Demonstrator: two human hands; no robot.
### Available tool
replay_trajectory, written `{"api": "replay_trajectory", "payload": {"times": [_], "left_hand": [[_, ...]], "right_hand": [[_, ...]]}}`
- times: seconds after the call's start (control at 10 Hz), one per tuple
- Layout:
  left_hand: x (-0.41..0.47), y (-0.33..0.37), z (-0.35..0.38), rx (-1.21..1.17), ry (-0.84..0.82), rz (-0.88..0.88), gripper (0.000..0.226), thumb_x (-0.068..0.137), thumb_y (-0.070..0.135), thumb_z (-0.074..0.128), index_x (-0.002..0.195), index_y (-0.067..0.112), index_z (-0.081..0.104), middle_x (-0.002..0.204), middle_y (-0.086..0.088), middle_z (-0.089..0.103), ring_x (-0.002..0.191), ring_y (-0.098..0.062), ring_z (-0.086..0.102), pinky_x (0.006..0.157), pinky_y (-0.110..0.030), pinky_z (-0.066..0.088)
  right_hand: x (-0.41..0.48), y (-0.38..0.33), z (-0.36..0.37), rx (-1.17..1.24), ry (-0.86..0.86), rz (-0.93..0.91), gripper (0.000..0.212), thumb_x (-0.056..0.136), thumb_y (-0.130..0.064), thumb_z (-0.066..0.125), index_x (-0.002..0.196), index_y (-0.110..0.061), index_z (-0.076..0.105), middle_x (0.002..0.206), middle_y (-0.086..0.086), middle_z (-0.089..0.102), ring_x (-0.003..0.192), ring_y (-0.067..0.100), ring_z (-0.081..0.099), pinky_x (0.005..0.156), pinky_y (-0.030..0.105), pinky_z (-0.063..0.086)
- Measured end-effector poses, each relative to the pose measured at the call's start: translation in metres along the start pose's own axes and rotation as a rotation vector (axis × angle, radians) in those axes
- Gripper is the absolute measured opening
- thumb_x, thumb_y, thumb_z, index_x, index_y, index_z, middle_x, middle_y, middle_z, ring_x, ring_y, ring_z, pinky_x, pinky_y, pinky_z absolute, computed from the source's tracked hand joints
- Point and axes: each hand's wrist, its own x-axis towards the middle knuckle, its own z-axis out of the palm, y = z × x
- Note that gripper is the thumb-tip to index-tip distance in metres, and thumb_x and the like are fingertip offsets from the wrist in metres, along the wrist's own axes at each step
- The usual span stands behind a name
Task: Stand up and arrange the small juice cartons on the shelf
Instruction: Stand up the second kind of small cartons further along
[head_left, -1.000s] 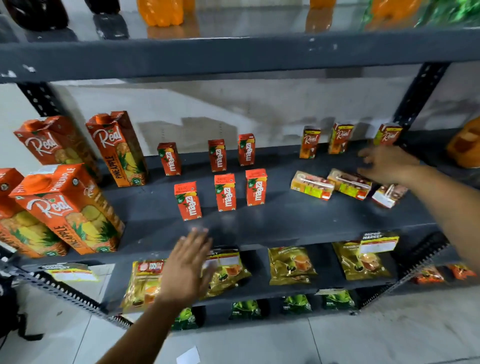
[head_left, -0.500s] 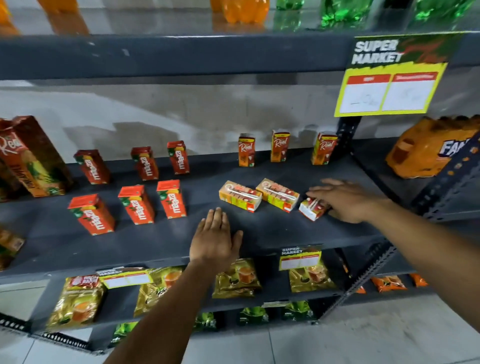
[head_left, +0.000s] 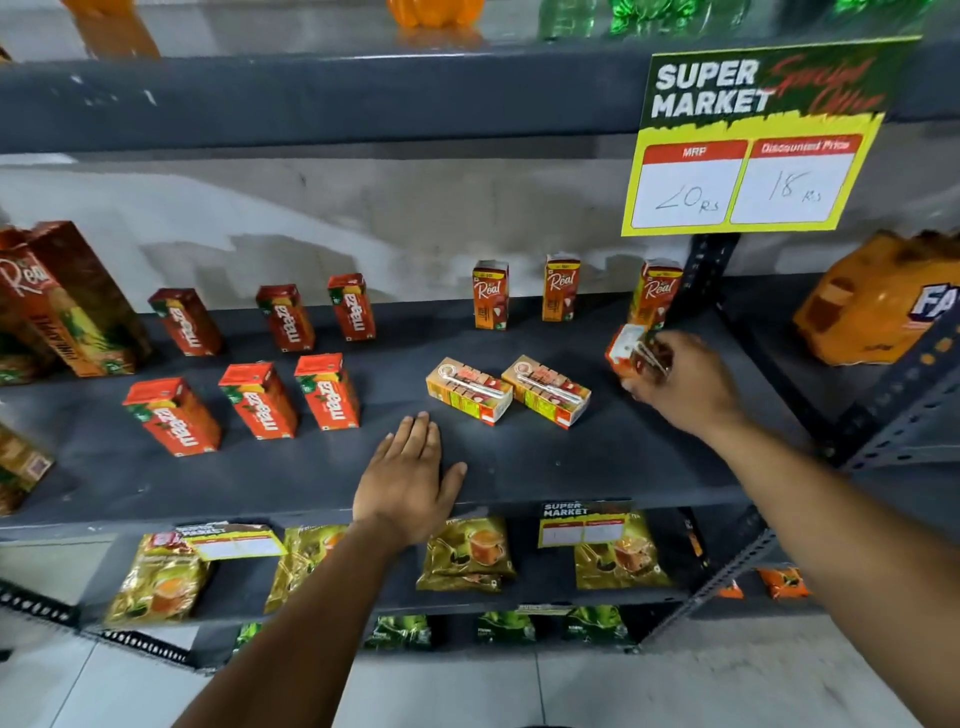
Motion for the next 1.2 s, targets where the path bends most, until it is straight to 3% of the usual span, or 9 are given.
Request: {"api": "replay_trajectory", "payload": {"times": [0.1, 0.2, 0.6, 0.7, 0.8, 0.9, 1.0, 1.1, 1.2], "left_hand": [[-0.001, 0.0, 0.0, -0.004, 0.006, 0.005, 0.078, 0.093, 0.059, 0.013, 0.151, 0.006, 0.015, 0.162, -0.009, 0.01, 0.149, -0.021, 0.003, 0.117, -0.033, 0.001], [-0.001, -0.001, 0.0, 0.008, 0.0, 0.003, 0.077, 0.094, 0.059, 0.013, 0.151, 0.007, 0.014, 0.162, -0.009, 0.009, 0.149, -0.02, 0.002, 0.117, -0.033, 0.001], [-0.001, 0.0, -0.002, 0.019, 0.007, -0.001, 0.081, 0.09, 0.063, 0.006, 0.151, 0.009, 0.012, 0.163, -0.007, 0.007, 0.149, -0.02, 0.0, 0.116, -0.032, -0.002], [-0.001, 0.0, -0.002, 0.02, 0.006, -0.002, 0.08, 0.091, 0.062, 0.007, 0.151, 0.009, 0.012, 0.163, -0.007, 0.007, 0.149, -0.02, 0.001, 0.116, -0.033, -0.001], [0.0, 0.001, -0.002, 0.023, 0.005, -0.003, 0.08, 0.091, 0.062, 0.007, 0.151, 0.009, 0.012, 0.163, -0.007, 0.007, 0.149, -0.02, 0.001, 0.117, -0.033, -0.001], [0.0, 0.001, -0.001, 0.013, 0.001, -0.002, 0.081, 0.091, 0.062, 0.006, 0.151, 0.009, 0.012, 0.163, -0.007, 0.006, 0.149, -0.02, 0.0, 0.117, -0.033, 0.0], [-0.001, 0.001, -0.002, 0.009, -0.001, -0.006, 0.081, 0.09, 0.063, 0.006, 0.151, 0.01, 0.012, 0.162, -0.007, 0.006, 0.149, -0.02, -0.001, 0.117, -0.033, 0.0], [-0.001, 0.001, -0.002, 0.007, -0.005, -0.009, 0.081, 0.091, 0.062, 0.007, 0.151, 0.009, 0.012, 0.162, -0.007, 0.006, 0.149, -0.02, 0.0, 0.117, -0.034, 0.0], [-0.001, 0.001, -0.002, 0.013, -0.003, -0.011, 0.079, 0.092, 0.061, 0.009, 0.151, 0.009, 0.012, 0.163, -0.007, 0.006, 0.149, -0.02, 0.0, 0.116, -0.033, -0.001]], "right_hand": [[-0.006, -0.002, 0.021, 0.267, 0.175, 0.225, 0.049, 0.062, -0.041, 0.083, 0.097, -0.02, 0.056, 0.099, 0.006, 0.066, 0.087, 0.024, 0.064, 0.069, 0.034, 0.05], [-0.009, -0.006, 0.035, 0.317, 0.296, 0.319, 0.055, 0.059, -0.043, 0.084, 0.094, -0.023, 0.047, 0.097, 0.003, 0.062, 0.082, 0.021, 0.061, 0.063, 0.028, 0.041], [-0.012, 0.008, 0.03, 0.272, 0.14, 0.279, 0.071, 0.053, -0.041, 0.088, 0.107, -0.016, 0.049, 0.107, 0.006, 0.06, 0.094, 0.022, 0.061, 0.074, 0.035, 0.05], [-0.006, 0.009, 0.018, 0.438, 0.051, 0.268, 0.084, 0.06, -0.028, 0.087, 0.128, -0.016, 0.04, 0.119, 0.004, 0.057, 0.106, 0.02, 0.059, 0.088, 0.035, 0.049], [0.006, 0.005, -0.001, 0.68, 0.085, 0.286, 0.078, 0.069, -0.031, 0.081, 0.133, -0.018, 0.039, 0.113, -0.001, 0.057, 0.103, 0.01, 0.06, 0.085, 0.024, 0.046], [0.031, -0.012, -0.037, 0.386, 0.087, 0.246, 0.056, 0.066, -0.071, 0.064, 0.094, -0.022, 0.065, 0.084, -0.009, 0.064, 0.072, -0.002, 0.06, 0.059, 0.019, 0.043], [0.047, -0.024, -0.048, -0.086, -0.149, 0.137, 0.066, 0.066, -0.079, 0.055, 0.08, -0.016, 0.07, 0.077, -0.003, 0.068, 0.07, 0.01, 0.061, 0.063, 0.026, 0.049], [0.064, -0.047, -0.057, -0.446, -0.429, 0.059, 0.055, 0.072, -0.061, 0.066, 0.097, -0.012, 0.07, 0.094, 0.012, 0.068, 0.082, 0.027, 0.061, 0.077, 0.035, 0.054], [0.069, -0.058, -0.064, -0.533, -0.55, -0.072, 0.045, 0.071, -0.038, 0.075, 0.106, -0.01, 0.067, 0.101, 0.011, 0.068, 0.087, 0.028, 0.061, 0.08, 0.036, 0.053]]}}
